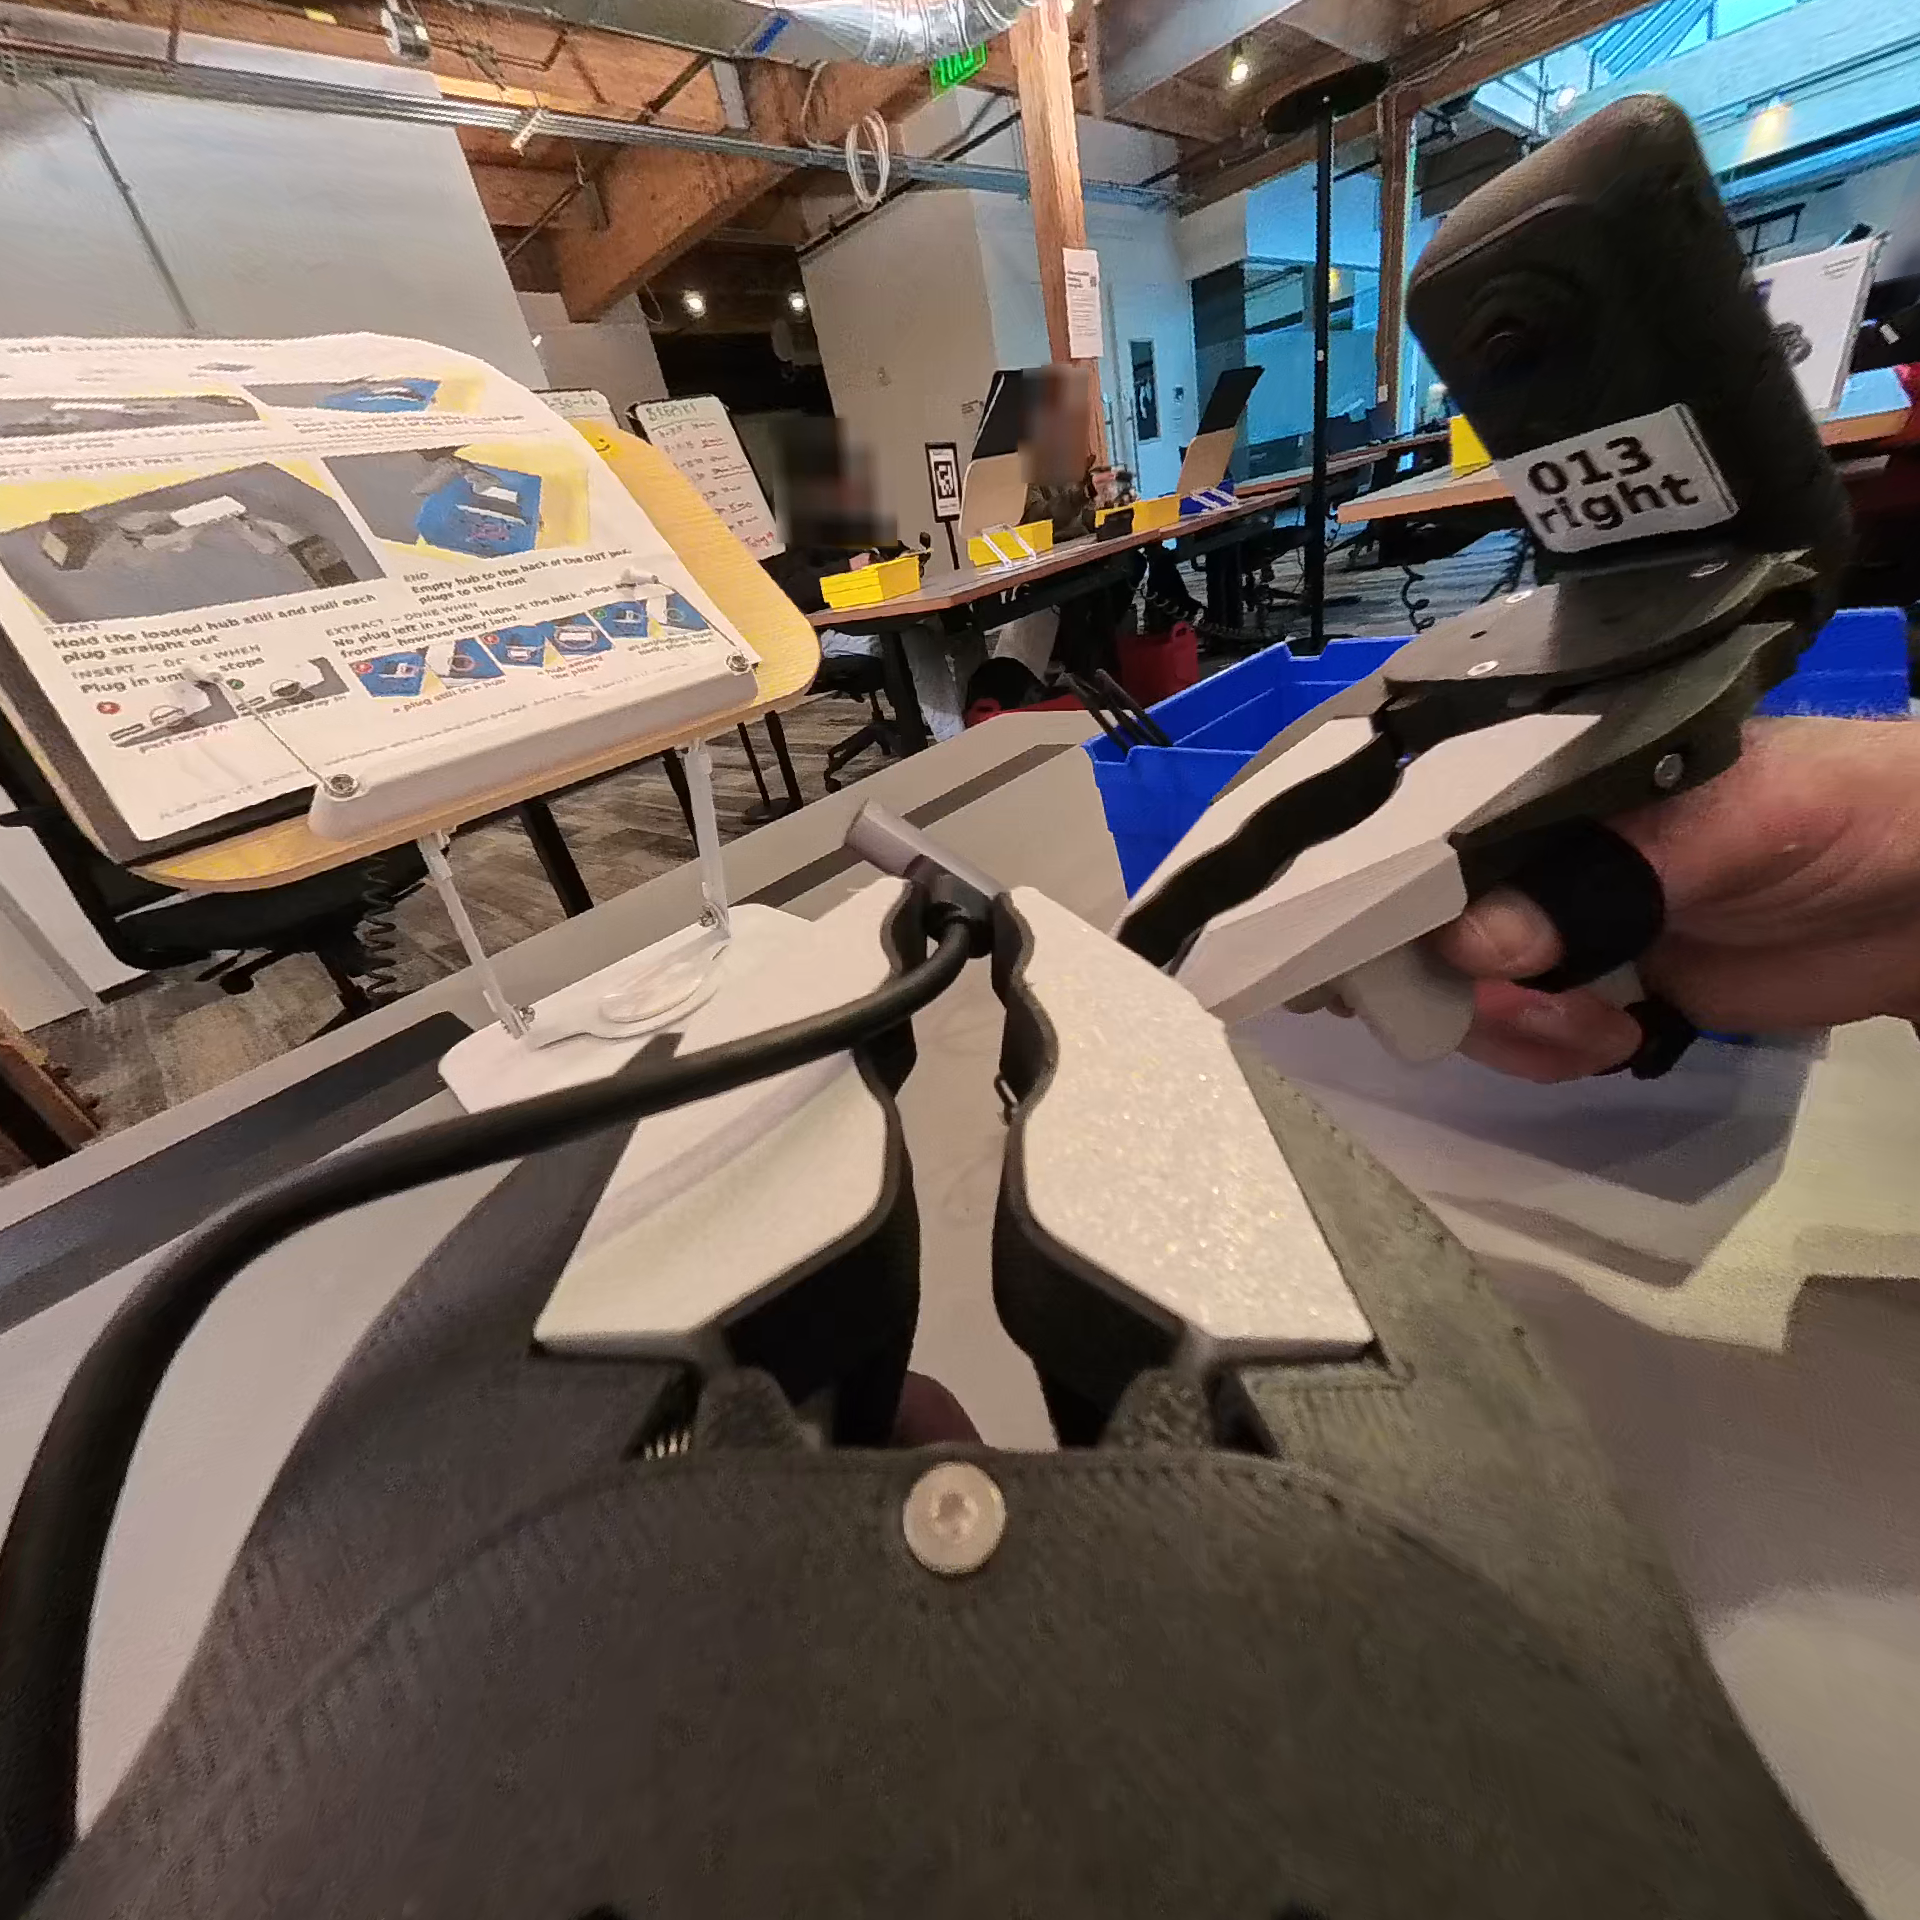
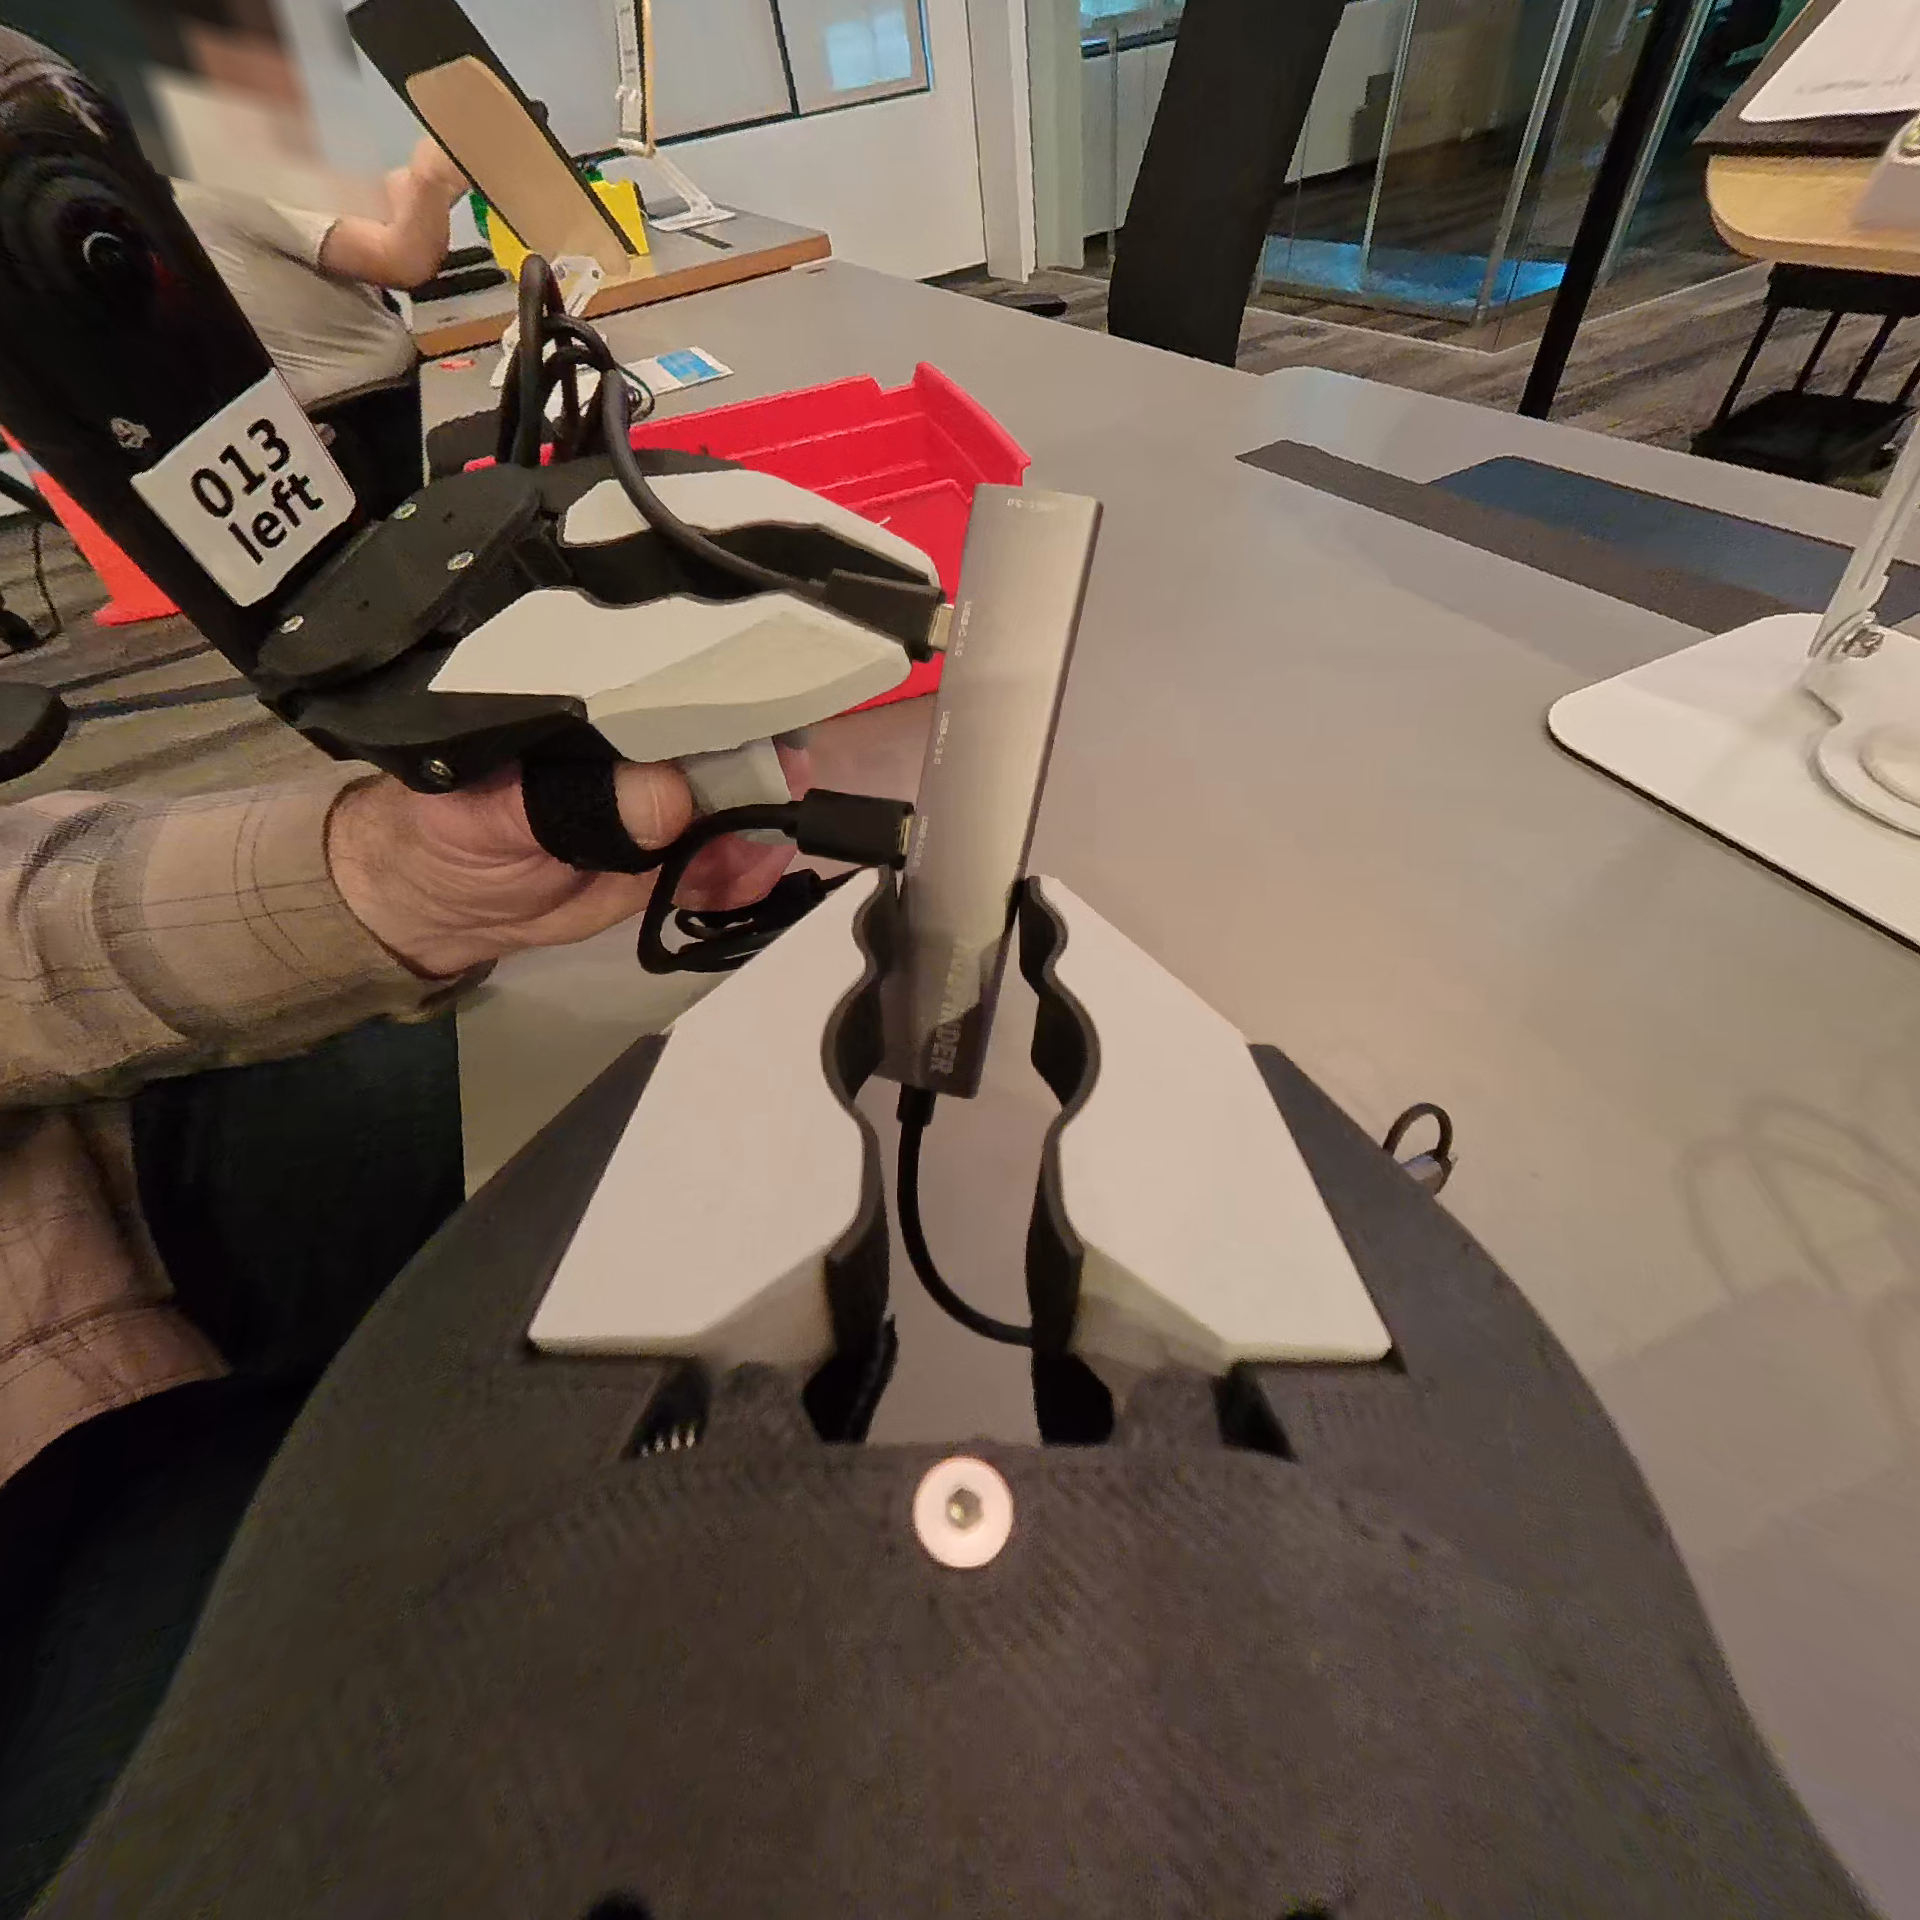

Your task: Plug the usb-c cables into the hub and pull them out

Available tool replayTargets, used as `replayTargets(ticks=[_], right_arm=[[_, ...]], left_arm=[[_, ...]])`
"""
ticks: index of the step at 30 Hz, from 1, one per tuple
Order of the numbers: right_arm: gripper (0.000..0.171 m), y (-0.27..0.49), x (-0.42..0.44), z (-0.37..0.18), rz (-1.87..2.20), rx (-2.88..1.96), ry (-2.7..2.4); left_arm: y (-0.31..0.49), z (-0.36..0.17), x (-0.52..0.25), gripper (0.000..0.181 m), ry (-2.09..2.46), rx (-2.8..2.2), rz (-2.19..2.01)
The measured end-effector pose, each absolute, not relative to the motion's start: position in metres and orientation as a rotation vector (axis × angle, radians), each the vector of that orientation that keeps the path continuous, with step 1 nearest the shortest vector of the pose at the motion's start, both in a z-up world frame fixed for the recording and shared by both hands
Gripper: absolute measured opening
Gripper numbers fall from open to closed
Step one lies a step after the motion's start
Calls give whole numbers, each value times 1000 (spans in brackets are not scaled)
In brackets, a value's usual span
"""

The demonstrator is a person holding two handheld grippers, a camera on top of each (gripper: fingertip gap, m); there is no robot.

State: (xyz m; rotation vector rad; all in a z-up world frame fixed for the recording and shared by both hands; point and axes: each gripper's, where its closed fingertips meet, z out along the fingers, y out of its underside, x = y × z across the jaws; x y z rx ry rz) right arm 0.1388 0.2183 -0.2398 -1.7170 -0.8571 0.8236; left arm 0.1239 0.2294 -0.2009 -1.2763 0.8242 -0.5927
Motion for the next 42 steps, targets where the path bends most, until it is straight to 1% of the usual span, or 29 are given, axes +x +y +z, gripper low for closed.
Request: replayTargets(ticks=[12,16,36,42], right_arm=[[22,224,135,-253,613,-1762,-908],[21,223,136,-250,607,-1753,-921],[22,218,133,-244,331,-1738,-1178],[21,216,130,-243,328,-1720,-1221]], left_arm=[[229,-205,127,10,815,-1303,-586],[228,-203,127,10,817,-1297,-591],[227,-199,121,11,907,-1246,-477],[226,-197,119,11,899,-1259,-541]])
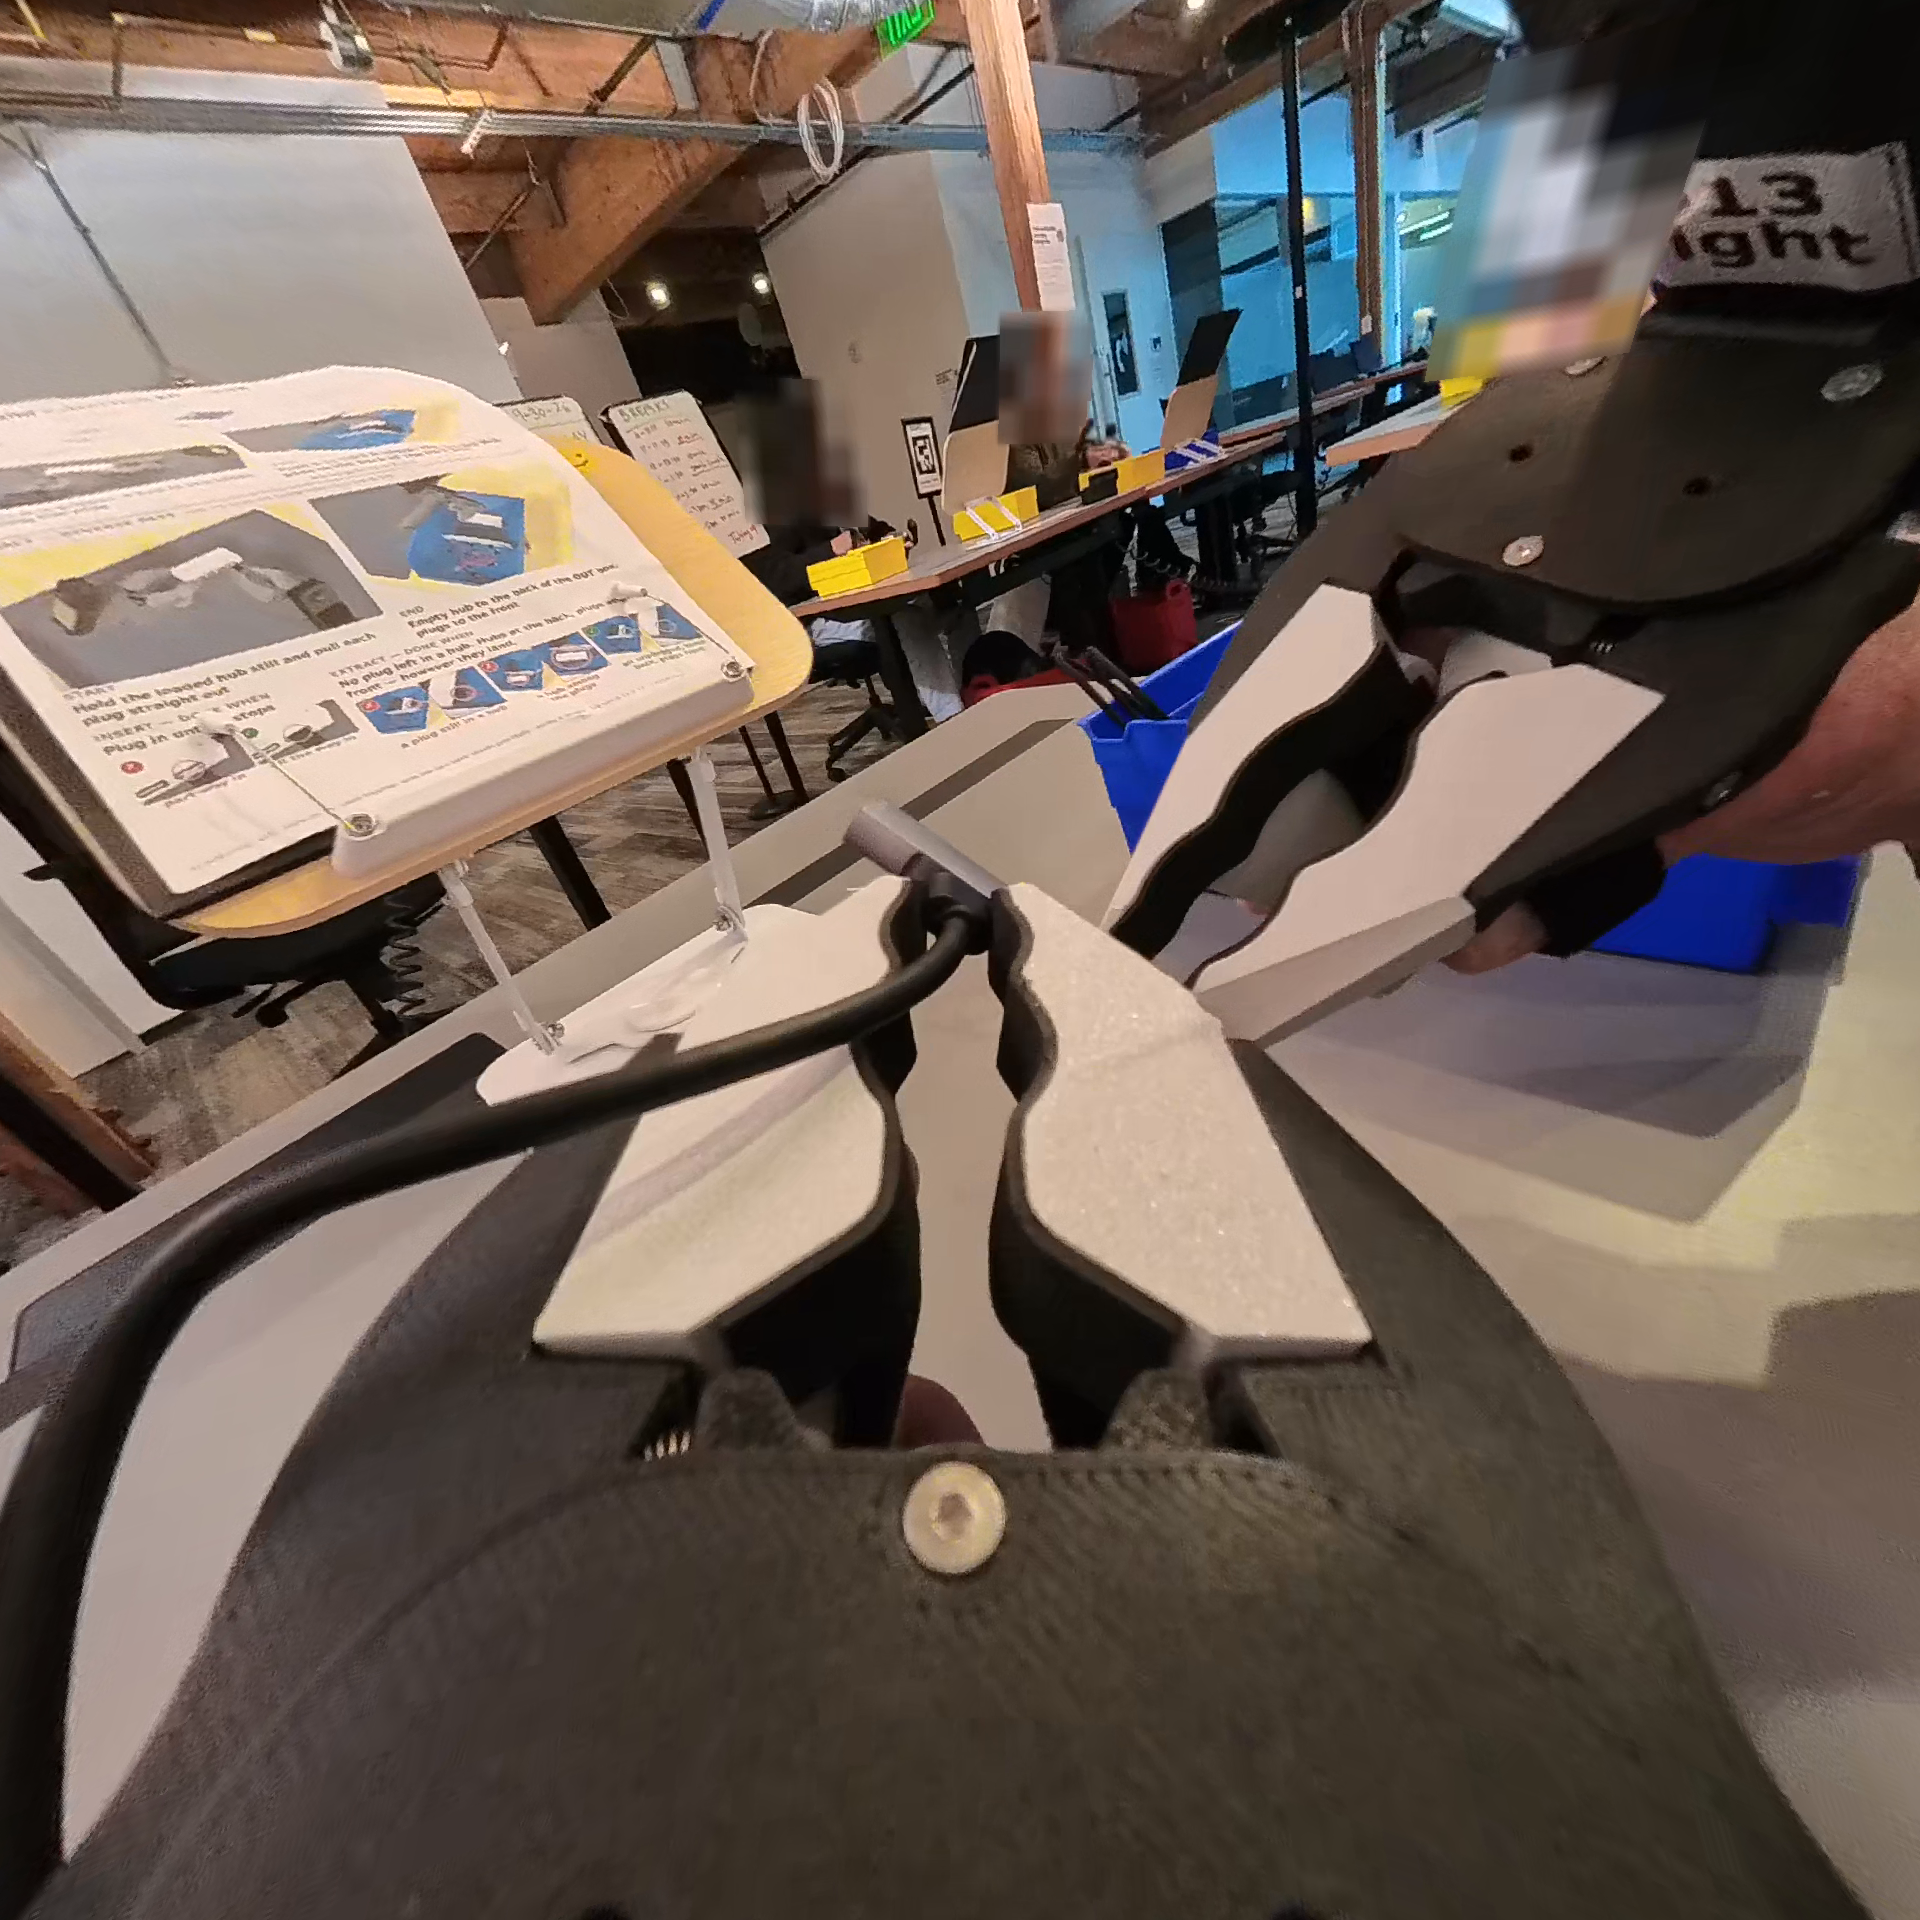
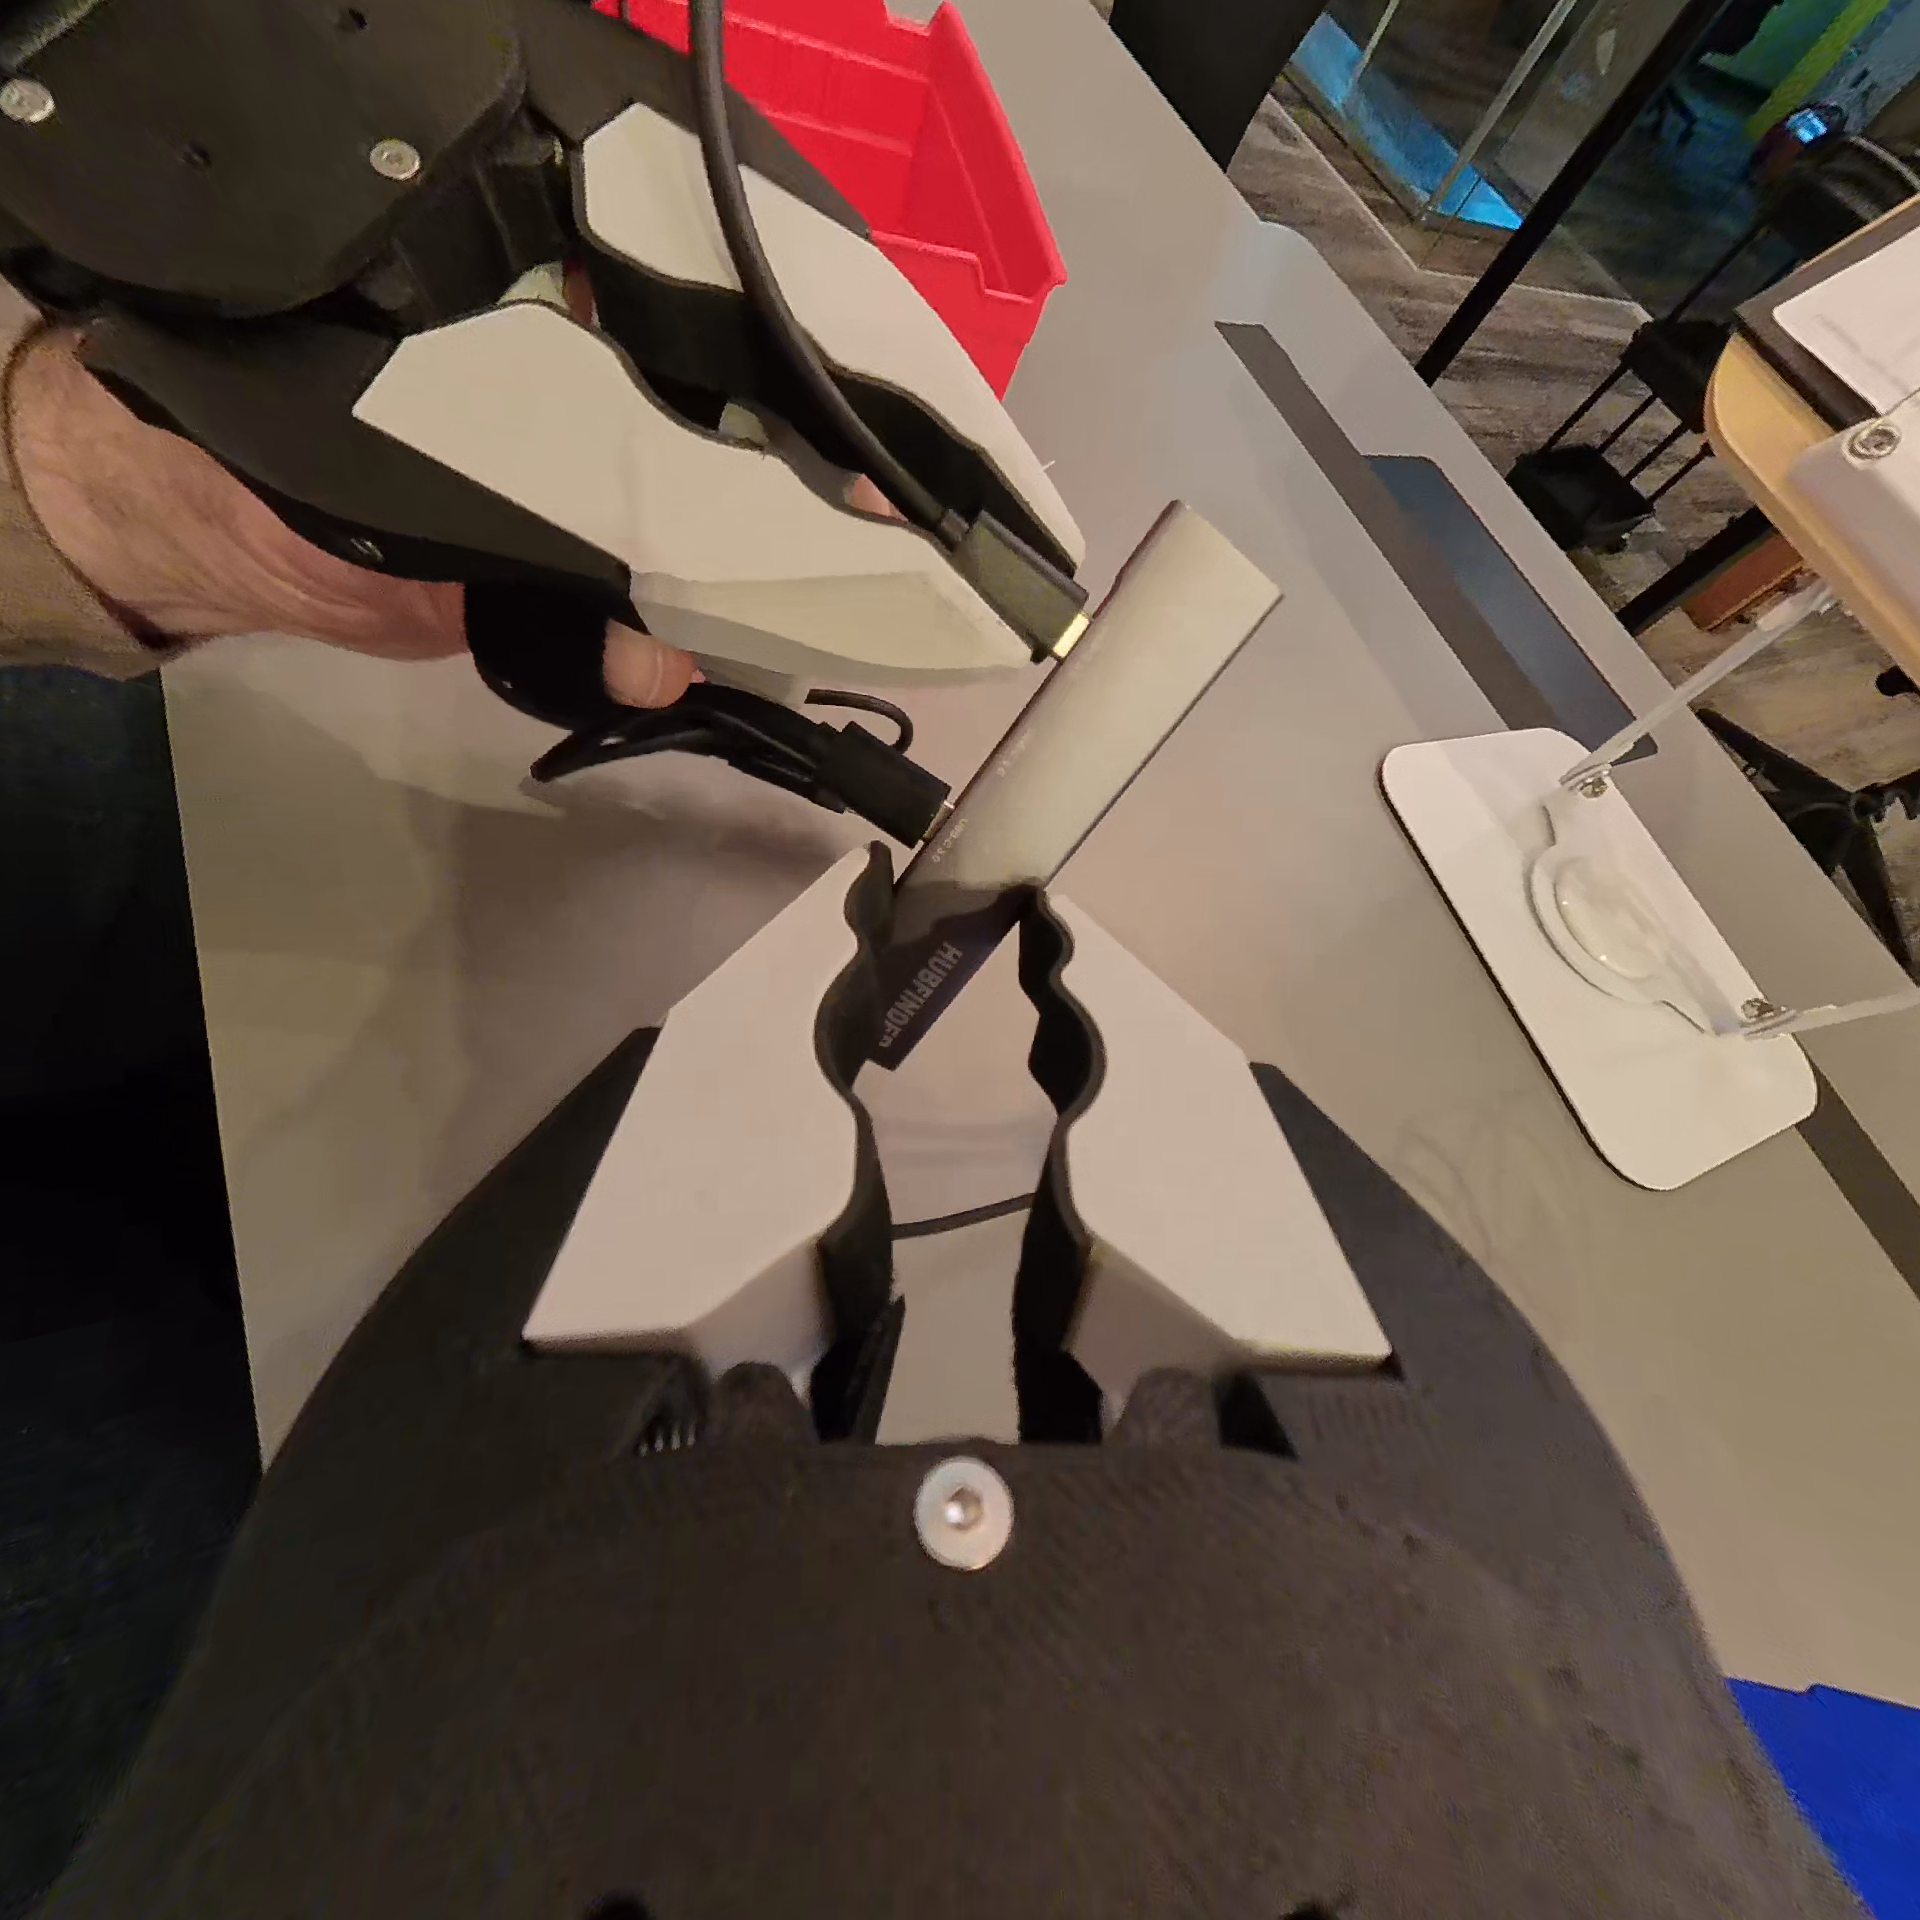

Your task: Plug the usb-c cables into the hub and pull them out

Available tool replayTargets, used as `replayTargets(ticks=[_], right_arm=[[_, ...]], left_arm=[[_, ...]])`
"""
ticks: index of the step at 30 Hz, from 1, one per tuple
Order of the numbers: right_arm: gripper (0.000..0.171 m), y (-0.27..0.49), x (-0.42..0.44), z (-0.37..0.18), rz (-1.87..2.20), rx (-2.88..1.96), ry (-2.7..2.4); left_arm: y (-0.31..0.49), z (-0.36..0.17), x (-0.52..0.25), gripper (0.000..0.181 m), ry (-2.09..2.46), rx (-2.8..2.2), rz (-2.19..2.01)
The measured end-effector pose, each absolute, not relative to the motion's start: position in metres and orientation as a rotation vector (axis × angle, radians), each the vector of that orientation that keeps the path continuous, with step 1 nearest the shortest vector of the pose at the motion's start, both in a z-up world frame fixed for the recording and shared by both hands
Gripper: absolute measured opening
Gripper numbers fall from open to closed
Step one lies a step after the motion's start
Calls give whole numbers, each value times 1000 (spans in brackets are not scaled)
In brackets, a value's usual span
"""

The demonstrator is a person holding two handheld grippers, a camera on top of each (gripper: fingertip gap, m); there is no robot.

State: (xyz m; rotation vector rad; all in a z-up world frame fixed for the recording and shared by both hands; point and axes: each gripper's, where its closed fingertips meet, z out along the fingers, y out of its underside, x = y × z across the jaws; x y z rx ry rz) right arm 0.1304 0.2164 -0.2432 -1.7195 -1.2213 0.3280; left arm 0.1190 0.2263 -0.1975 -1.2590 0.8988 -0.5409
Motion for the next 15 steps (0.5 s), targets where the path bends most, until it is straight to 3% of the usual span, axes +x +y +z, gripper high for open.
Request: replayTargets(ticks=[15], right_arm=[[22,211,128,-237,408,-1692,-1225]], left_arm=[[222,-192,120,11,975,-1263,-672]])
